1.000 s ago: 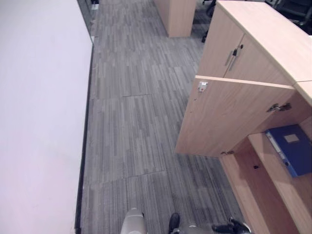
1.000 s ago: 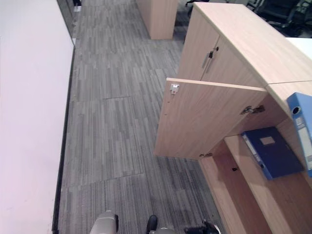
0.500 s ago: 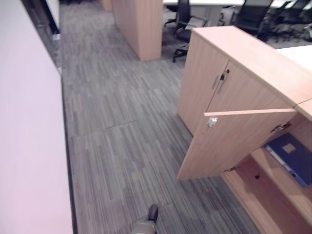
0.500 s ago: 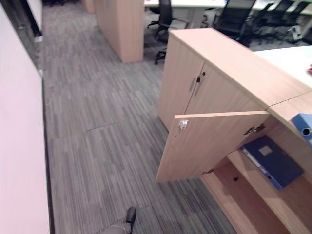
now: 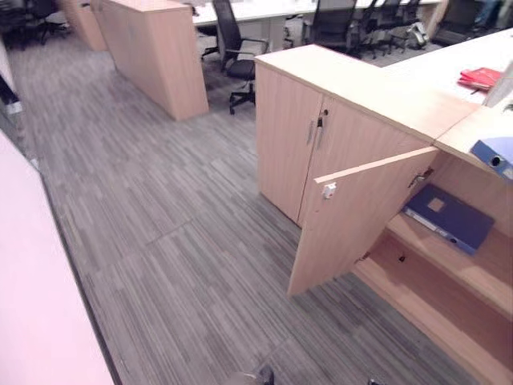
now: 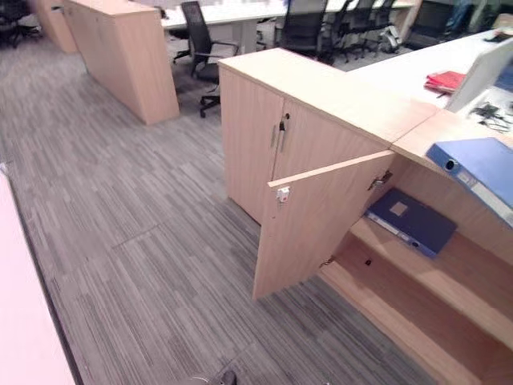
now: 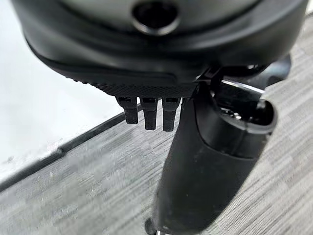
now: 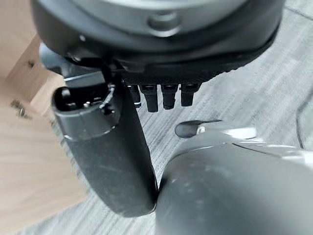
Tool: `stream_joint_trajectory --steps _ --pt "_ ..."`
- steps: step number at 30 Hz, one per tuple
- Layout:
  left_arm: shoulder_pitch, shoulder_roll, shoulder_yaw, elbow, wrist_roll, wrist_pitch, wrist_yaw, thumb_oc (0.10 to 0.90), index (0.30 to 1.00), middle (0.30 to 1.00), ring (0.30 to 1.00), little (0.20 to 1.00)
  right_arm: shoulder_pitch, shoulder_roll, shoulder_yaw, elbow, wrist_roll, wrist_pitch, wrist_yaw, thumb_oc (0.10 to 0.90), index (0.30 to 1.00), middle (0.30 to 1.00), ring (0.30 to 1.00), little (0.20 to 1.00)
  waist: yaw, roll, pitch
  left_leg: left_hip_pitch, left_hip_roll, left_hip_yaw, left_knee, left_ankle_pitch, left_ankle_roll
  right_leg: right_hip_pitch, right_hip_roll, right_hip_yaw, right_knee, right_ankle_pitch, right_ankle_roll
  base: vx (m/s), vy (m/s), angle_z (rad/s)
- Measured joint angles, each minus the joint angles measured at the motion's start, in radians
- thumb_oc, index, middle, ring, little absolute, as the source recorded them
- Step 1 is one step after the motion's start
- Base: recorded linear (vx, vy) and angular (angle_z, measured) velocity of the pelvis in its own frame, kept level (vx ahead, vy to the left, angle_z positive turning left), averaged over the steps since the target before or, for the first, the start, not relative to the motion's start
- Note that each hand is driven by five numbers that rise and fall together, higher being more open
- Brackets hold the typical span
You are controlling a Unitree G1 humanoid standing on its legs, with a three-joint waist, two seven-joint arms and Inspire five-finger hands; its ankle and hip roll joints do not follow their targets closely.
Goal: Put the empty folder in the office cabinet
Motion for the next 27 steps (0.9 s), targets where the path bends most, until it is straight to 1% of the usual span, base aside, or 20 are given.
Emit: stream_joint_trajectory --steps 3,6,7,8,9,10,11,12,13,14,15,18,19,20,21,22,24,25,26,27 --pt "0.006 0.008 -0.011 0.002 0.018 -0.002 0.002 0.8 0.9 0.9 0.9 0.9 0.009 0.002 -0.011 -0.03 0.007 -0.002 0.0 0.8 0.9 0.9 0.9 0.9 0.001 0.006 0.0 0.058 0.01 0.036 -0.121 0.024 -0.028 -0.028 -0.004 -0.016 0.06 0.017 0.025 0.05 -0.005 -0.5" --pt "0.026 0.002 -0.036 0.002 0.028 -0.001 0.013 0.8 0.9 0.9 0.9 0.9 0.035 0.006 -0.021 -0.084 0.008 -0.001 -0.009 0.8 0.9 0.9 0.9 0.9 0.002 0.025 -0.009 0.142 0.037 0.133 -0.277 0.064 -0.104 -0.027 -0.027 -0.203 0.034 0.08 0.063 0.05 -0.1 -0.84" --pt "0.021 0.007 -0.034 0.0 0.03 -0.001 0.014 0.8 0.9 0.9 0.9 0.9 0.038 0.013 -0.016 -0.105 0.008 -0.002 -0.011 0.8 0.9 0.9 0.9 0.9 -0.012 0.003 -0.012 0.14 0.023 0.138 -0.269 0.067 -0.1 -0.037 -0.037 -0.226 0.011 0.105 0.093 0.03 -0.151 -0.71" --pt "0.019 0.013 -0.031 0.004 0.032 0.001 0.016 0.8 0.9 0.9 0.9 0.9 0.039 0.016 -0.007 -0.116 0.008 -0.004 -0.013 0.8 0.9 0.9 0.9 0.9 -0.018 -0.003 -0.003 0.096 0.02 0.137 -0.209 0.069 -0.095 -0.046 -0.054 -0.224 0.012 0.104 0.109 0.03 -0.153 -0.64" --pt "0.014 0.014 -0.045 0.004 0.033 0.003 0.019 0.8 0.9 0.9 0.9 0.9 0.035 0.015 -0.007 -0.121 0.008 -0.001 -0.011 0.8 0.9 0.9 0.9 0.9 -0.01 -0.009 0.002 0.09 0.026 0.18 -0.2 0.093 -0.062 -0.051 -0.059 -0.224 -0.011 0.098 0.121 0.05 -0.11 -0.58" --pt "0.016 0.011 -0.047 0.005 0.034 0.003 0.021 0.8 0.9 0.9 0.9 0.9 0.031 0.016 -0.008 -0.116 0.008 0.002 -0.013 0.8 0.9 0.9 0.9 0.9 -0.004 -0.009 0.002 0.093 0.026 0.19 -0.203 0.093 -0.062 -0.052 -0.062 -0.223 -0.037 0.1 0.12 0.13 -0.189 -0.91" --pt "-0.011 0.0 -0.088 0.008 0.033 0.001 0.019 0.8 0.9 0.9 0.9 0.9 0.032 0.01 -0.034 -0.115 0.01 0.001 -0.012 0.8 0.9 0.9 0.9 0.9 -0.014 0.02 0.005 0.083 0.054 0.188 -0.253 0.07 -0.098 -0.075 0.0 -0.254 -0.122 0.113 0.12 0.12 -0.139 -0.69" --pt "-0.033 0.003 -0.087 0.008 0.034 -0.002 0.018 0.8 0.9 0.9 0.9 0.9 0.033 0.021 -0.041 -0.117 0.011 0.0 -0.014 0.8 0.9 0.9 0.9 0.9 -0.03 0.013 0.0 0.081 0.033 0.198 -0.248 0.06 -0.088 -0.093 -0.003 -0.255 -0.149 0.11 0.123 0.22 -0.211 -0.34" --pt "-0.08 0.014 -0.079 0.027 0.033 0.006 0.02 0.8 0.9 0.9 0.9 0.9 0.026 0.021 -0.037 -0.134 0.017 -0.01 -0.02 0.8 0.9 0.9 0.9 0.9 -0.072 -0.028 0.048 0.047 0.041 0.211 0.005 -0.007 -0.006 -0.113 -0.045 -0.239 -0.146 0.097 0.176 0.14 -0.13 -0.23" --pt "-0.086 0.007 -0.076 0.021 0.033 0.007 0.019 0.8 0.9 0.9 0.9 0.9 0.038 0.003 -0.034 -0.14 0.023 -0.013 -0.016 0.8 0.9 0.9 0.9 0.9 -0.067 0.008 0.052 0.087 0.086 0.195 -0.026 -0.032 -0.018 -0.124 -0.013 -0.257 -0.138 0.096 0.18 0.34 -0.313 -0.54" --pt "-0.098 0.007 -0.09 0.016 0.033 0.001 0.024 0.8 0.9 0.9 0.9 0.9 0.021 0.012 -0.05 -0.133 0.054 -0.012 -0.02 0.8 0.9 0.9 0.9 0.9 -0.065 -0.015 0.083 0.118 0.051 0.206 -0.054 -0.018 -0.006 -0.132 -0.047 -0.284 -0.135 0.143 0.138 0.2 -0.183 -0.67" --pt "-0.145 -0.006 -0.136 -0.031 0.041 -0.015 0.019 0.8 0.9 0.9 0.9 0.9 0.023 0.007 -0.073 -0.136 0.057 -0.015 -0.019 0.8 0.9 0.9 0.9 0.9 -0.066 0.004 0.082 0.114 0.088 0.201 -0.116 -0.004 -0.035 -0.134 -0.029 -0.322 -0.05 0.169 0.122 0.3 -0.266 0.04" --pt "-0.159 -0.004 -0.146 -0.047 0.058 -0.016 0.02 0.8 0.9 0.9 0.9 0.9 0.031 0.012 -0.077 -0.127 0.056 -0.012 -0.019 0.8 0.9 0.9 0.9 0.9 -0.069 -0.023 0.072 0.13 0.08 0.194 -0.159 0.012 -0.073 -0.13 -0.035 -0.324 -0.02 0.157 0.128 0.31 -0.28 0.66" --pt "-0.206 0.023 -0.178 -0.07 0.062 0.002 0.02 0.8 0.9 0.9 0.9 0.9 0.009 0.024 -0.074 -0.094 0.053 -0.015 -0.015 0.8 0.9 0.9 0.9 0.9 -0.09 -0.076 0.083 0.067 0.087 0.167 0.059 -0.022 -0.054 -0.098 -0.065 -0.35 -0.006 0.146 0.149 0.31 -0.277 0.54" --pt "-0.207 0.012 -0.192 -0.078 0.065 0.008 0.019 0.8 0.9 0.9 0.9 0.9 -0.004 0.002 -0.07 -0.08 0.054 -0.012 -0.013 0.8 0.9 0.9 0.9 0.9 -0.093 -0.04 0.094 0.068 0.148 0.135 0.161 -0.07 -0.076 -0.087 -0.022 -0.359 0.011 0.152 0.145 0.33 -0.281 0.26" --pt "-0.198 0.002 -0.197 -0.099 0.077 0.006 0.014 0.8 0.9 0.9 0.9 0.9 -0.006 -0.012 -0.047 -0.064 0.053 -0.017 -0.017 0.8 0.9 0.9 0.9 0.9 -0.09 -0.02 0.092 0.121 0.166 0.116 0.072 -0.102 -0.1 -0.089 -0.002 -0.349 0.042 0.156 0.134 0.31 -0.275 -0.09" --pt "-0.207 0.007 -0.246 -0.133 0.098 0.011 0.016 0.8 0.9 0.9 0.9 0.9 0.002 -0.018 -0.048 -0.051 0.056 -0.02 -0.02 0.8 0.9 0.9 0.9 0.9 -0.11 -0.03 0.08 0.16 0.172 0.115 -0.025 -0.08 -0.107 -0.111 -0.006 -0.352 0.078 0.139 0.112 0.28 -0.292 0.3" --pt "-0.21 0.007 -0.308 -0.192 0.108 0.01 0.009 0.8 0.9 0.9 0.9 0.9 0.005 -0.029 -0.057 -0.034 0.055 -0.019 -0.028 0.8 0.9 0.9 0.9 0.9 -0.118 -0.034 0.078 0.172 0.189 0.112 -0.095 -0.017 -0.116 -0.132 -0.001 -0.357 0.114 0.115 0.072 0.25 -0.295 0.41" --pt "-0.211 0.017 -0.322 -0.215 0.117 0.015 0.006 0.8 0.9 0.9 0.9 0.9 0.001 -0.032 -0.057 -0.027 0.053 -0.019 -0.031 0.8 0.9 0.9 0.9 0.9 -0.122 -0.036 0.077 0.17 0.196 0.109 -0.11 0.0 -0.121 -0.133 0.003 -0.356 0.119 0.109 0.061 0.22 -0.28 0.45" --pt "-0.212 0.021 -0.35 -0.29 0.143 0.024 -0.007 0.8 0.9 0.9 0.9 0.9 0.023 -0.034 -0.057 -0.026 0.051 -0.014 -0.034 0.8 0.9 0.9 0.9 0.9 -0.125 -0.056 0.066 0.169 0.207 0.101 -0.154 0.053 -0.127 -0.112 0.018 -0.355 0.069 0.119 0.05 0.2 -0.271 0.38"
